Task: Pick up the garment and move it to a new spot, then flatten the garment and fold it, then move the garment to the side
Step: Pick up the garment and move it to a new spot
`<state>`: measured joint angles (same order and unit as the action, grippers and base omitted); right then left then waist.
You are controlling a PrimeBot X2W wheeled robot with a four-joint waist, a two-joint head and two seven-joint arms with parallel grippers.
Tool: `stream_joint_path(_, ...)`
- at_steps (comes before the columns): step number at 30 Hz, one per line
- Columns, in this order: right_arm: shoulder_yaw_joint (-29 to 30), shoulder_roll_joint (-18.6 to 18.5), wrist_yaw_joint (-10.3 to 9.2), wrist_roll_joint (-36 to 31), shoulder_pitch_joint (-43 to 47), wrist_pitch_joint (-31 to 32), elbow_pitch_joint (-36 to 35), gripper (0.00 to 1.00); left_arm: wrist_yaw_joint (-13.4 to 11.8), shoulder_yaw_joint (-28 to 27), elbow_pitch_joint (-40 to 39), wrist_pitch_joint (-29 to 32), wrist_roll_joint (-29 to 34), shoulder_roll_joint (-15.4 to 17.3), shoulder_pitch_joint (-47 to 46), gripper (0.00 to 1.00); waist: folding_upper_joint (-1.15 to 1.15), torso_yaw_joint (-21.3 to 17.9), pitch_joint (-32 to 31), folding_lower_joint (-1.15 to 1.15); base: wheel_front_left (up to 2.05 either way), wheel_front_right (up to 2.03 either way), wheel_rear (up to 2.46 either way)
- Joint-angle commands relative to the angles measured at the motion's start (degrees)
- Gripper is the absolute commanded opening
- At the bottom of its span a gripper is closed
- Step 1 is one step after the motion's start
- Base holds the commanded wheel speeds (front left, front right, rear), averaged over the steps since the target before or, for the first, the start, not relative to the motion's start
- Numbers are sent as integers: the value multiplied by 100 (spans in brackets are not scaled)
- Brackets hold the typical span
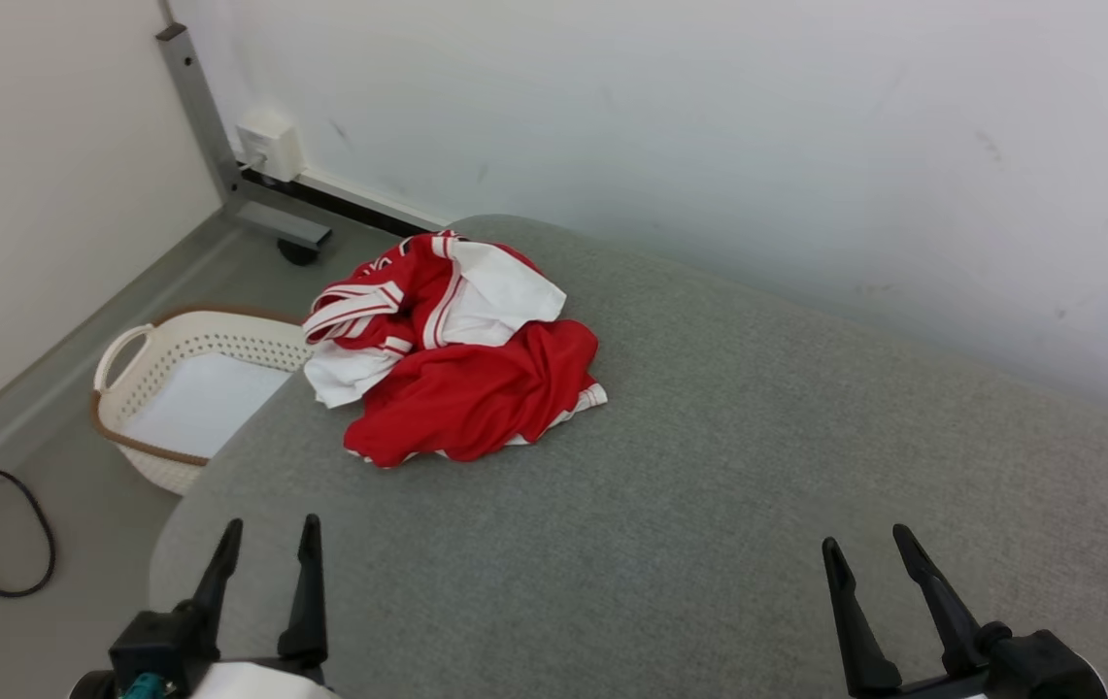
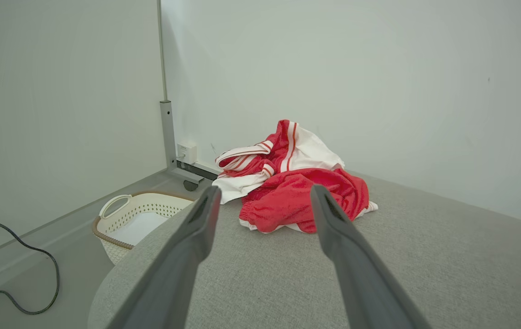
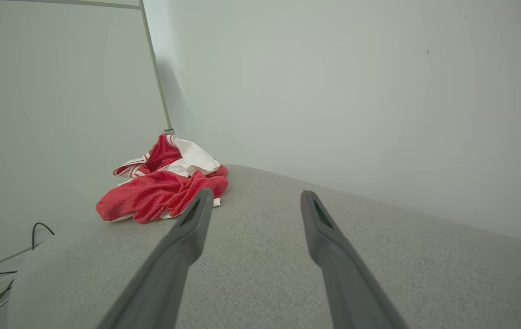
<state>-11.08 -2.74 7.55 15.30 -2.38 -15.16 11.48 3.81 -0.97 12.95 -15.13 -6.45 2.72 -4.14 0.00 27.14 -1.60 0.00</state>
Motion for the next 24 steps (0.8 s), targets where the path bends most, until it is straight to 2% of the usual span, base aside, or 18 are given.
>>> stream_joint_path(1,-28,-28,-12,-3,-87,0,5,100,-12,-39,-5,-4,-1,29,28,100,0,166,54,0,0,0,0)
stream_joint_path(7,-80,-27,-12,-36,-174,-1,37,100,-25,-104,8,-4,-125,30,-17,100,0,194,100,0,0,0,0)
stream_joint_path(13,-59,-27,-12,39,-129,0,-37,100,76,-242,161,-4,-56,38,-192,100,0,122,86,0,0,0,0)
stream_joint_path(19,-51,-26,-12,-43,-191,0,-108,100,222,-268,656,-4,-182,182,-765,100,0,-206,218,0,0,0,0)
stream_joint_path(24,-129,-28,-12,-70,-345,0,-167,100,274,-313,1167,268,-372,465,-1432,100,0,-691,508,0,0,0,0)
